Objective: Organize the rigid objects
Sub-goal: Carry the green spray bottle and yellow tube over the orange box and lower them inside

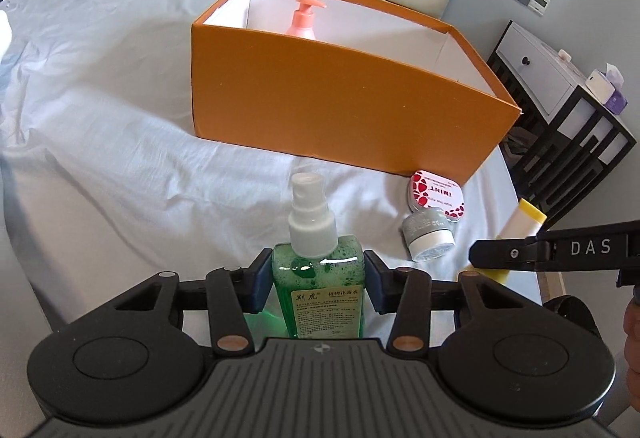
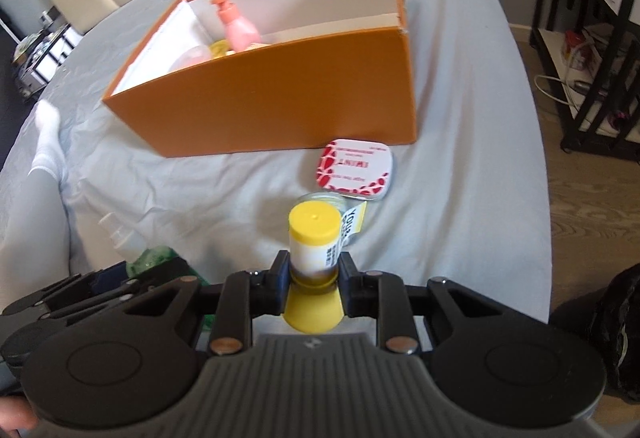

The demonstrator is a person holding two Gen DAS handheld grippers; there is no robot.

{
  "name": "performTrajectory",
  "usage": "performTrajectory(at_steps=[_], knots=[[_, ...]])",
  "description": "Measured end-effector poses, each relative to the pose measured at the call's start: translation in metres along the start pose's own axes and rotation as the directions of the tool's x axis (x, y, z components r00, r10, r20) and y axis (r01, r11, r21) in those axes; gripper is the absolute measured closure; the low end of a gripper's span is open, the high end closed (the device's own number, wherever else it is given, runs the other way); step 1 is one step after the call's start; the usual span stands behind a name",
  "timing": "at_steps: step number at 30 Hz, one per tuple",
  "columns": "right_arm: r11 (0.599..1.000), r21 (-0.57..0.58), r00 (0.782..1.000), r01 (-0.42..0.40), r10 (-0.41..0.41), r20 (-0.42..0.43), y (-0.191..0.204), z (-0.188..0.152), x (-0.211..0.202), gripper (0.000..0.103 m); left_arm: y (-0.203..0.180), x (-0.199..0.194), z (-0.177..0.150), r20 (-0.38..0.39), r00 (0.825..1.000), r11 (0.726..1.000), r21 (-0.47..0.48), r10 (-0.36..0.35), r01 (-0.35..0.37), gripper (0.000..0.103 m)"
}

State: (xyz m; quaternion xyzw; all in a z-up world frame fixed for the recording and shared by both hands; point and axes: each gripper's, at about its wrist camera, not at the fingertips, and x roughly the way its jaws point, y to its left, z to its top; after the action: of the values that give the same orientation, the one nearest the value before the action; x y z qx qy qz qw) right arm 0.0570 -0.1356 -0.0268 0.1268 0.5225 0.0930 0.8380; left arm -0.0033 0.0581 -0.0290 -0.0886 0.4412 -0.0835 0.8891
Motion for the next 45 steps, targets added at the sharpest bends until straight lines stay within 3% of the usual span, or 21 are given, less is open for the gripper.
performTrajectory(at_steps=[8,15,22,27,30,35,41,45], knots=[[0.997,-0.04,0.994,-0.06,0.063,0.089,0.006,0.003,-0.022,0.079,-0.007,-0.018,0.012,0.074,0.997,0.999,0.015,-0.033,0.032,0.051],[0.996,-0.027,0.99,-0.082,0.084,0.116,0.006,0.023,-0.04,0.079,-0.01,-0.032,0.045,0.143,0.985,0.995,0.017,-0.101,0.1,0.051],[0.99,-0.078,0.985,-0.114,0.123,0.124,0.017,0.073,-0.06,0.079,-0.018,-0.036,0.103,0.193,0.964,0.982,0.076,-0.182,0.17,0.051],[0.974,-0.225,0.984,-0.04,0.077,0.161,0.035,0.125,-0.06,0.079,-0.028,-0.018,0.151,0.225,0.954,0.977,0.128,-0.198,0.173,0.051],[0.959,-0.282,0.982,-0.008,0.061,0.18,0.038,0.156,-0.04,0.079,-0.031,0.014,0.177,0.198,0.961,0.975,0.151,-0.192,0.163,0.051],[0.957,-0.289,0.992,0.017,0.021,0.126,0.029,0.2,0.022,0.079,-0.026,0.082,0.209,0.132,0.98,0.981,0.145,-0.148,0.128,0.051],[0.921,-0.384,0.993,0.061,-0.018,0.115,0.024,0.226,0.081,0.08,-0.036,0.138,0.224,0.082,0.991,0.979,0.182,-0.108,0.091,0.051],[0.935,-0.351,0.998,0.039,-0.019,0.061,0.013,0.247,0.109,0.08,-0.035,0.16,0.231,0.052,0.994,0.981,0.175,-0.091,0.081,0.051]])
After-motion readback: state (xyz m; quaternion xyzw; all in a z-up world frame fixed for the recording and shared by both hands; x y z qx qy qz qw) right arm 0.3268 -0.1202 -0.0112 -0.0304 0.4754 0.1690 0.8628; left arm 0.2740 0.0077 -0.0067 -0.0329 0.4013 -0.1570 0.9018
